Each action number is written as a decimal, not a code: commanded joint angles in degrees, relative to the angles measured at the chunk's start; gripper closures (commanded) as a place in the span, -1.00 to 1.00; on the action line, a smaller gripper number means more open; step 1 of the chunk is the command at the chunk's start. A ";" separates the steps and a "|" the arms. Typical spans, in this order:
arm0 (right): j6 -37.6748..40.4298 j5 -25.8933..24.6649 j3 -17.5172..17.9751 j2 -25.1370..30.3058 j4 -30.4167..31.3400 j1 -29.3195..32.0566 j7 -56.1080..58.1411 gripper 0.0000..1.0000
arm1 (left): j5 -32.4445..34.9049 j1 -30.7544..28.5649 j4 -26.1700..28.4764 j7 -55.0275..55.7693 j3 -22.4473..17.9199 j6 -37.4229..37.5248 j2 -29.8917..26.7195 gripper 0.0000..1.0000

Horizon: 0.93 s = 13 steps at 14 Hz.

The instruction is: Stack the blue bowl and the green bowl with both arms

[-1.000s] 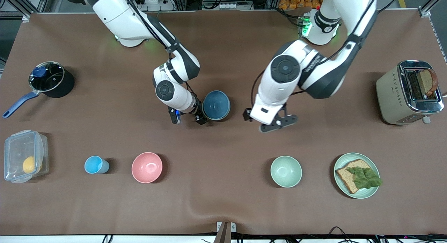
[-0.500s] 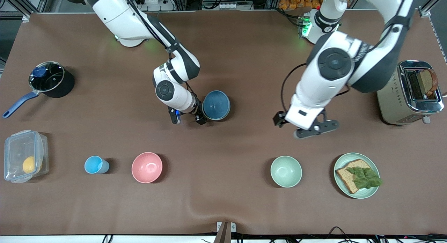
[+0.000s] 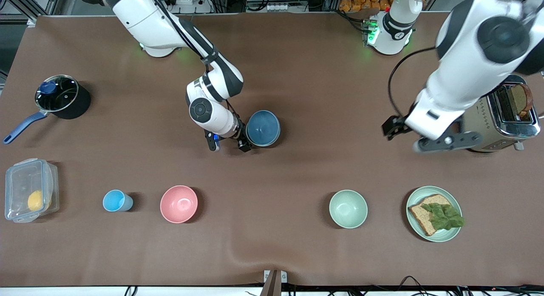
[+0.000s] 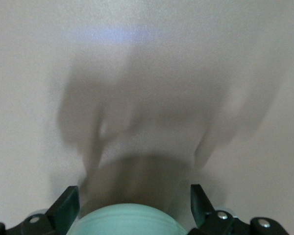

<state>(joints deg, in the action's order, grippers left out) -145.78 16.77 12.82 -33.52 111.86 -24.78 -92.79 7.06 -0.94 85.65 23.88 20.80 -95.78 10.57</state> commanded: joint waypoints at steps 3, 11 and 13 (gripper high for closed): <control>-0.30 0.90 -0.08 -0.14 -0.23 -0.18 0.59 -1.00 | -4.51 6.22 4.27 -11.03 -13.94 7.97 -10.29 -1.00; 10.85 -3.03 -0.78 3.89 -3.49 3.07 7.43 -1.00 | -4.42 5.42 1.38 -16.23 -17.20 9.56 -12.08 -1.00; 14.80 -9.53 -0.78 4.95 -4.36 4.04 9.03 -1.00 | -4.42 5.42 1.01 -16.32 -17.20 10.17 -12.06 -1.00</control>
<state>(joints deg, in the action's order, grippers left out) -134.18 11.68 11.66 -30.61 107.49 -22.15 -85.38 3.74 4.61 87.93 8.67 3.56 -86.42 -2.05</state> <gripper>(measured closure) 0.000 0.000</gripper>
